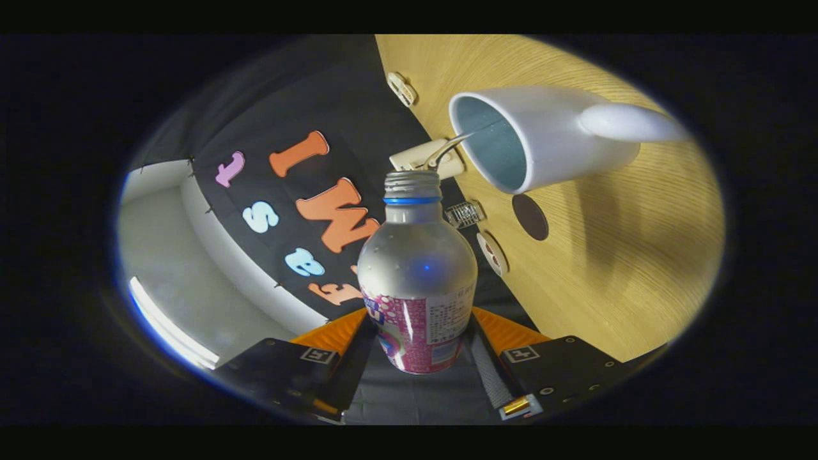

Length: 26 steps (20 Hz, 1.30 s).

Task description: Take the bottle from table, then pour the juice into the cup, finally place the bottle on the coaster

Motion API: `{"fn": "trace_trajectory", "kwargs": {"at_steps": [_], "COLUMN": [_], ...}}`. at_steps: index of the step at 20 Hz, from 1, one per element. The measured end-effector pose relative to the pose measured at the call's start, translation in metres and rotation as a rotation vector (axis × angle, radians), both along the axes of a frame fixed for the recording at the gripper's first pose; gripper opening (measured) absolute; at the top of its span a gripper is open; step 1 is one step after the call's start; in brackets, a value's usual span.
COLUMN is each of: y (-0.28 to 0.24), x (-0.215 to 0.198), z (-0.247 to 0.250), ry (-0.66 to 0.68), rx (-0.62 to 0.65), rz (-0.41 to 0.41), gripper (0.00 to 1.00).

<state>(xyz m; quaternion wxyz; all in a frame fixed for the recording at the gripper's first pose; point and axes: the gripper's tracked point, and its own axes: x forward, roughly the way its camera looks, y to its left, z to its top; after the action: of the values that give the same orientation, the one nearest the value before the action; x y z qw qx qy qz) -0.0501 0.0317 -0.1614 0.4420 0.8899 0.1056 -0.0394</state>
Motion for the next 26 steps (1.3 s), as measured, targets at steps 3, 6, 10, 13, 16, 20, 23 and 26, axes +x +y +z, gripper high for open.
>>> {"fn": "trace_trajectory", "kwargs": {"at_steps": [3,6,10,13,16,20,23,26], "y": [-0.001,-0.002,-0.004,-0.004,-0.004,-0.006,-0.007,-0.010], "x": [0.000,-0.001,-0.002,-0.002,-0.001,0.001,0.001,0.006], "z": [0.001,0.002,0.004,0.004,0.006,0.009,0.010,0.015], "ry": [-0.004,-0.004,-0.006,-0.009,-0.018,-0.028,-0.034,-0.044], "rx": [0.021,0.030,0.051,0.061,0.071,0.091,0.103,0.121], "rz": [-0.003,-0.001,-0.005,-0.009,-0.018,-0.027,-0.033,-0.037], "gripper": [0.79,0.80,0.79,0.79,0.79,0.79,0.79,0.79]}}
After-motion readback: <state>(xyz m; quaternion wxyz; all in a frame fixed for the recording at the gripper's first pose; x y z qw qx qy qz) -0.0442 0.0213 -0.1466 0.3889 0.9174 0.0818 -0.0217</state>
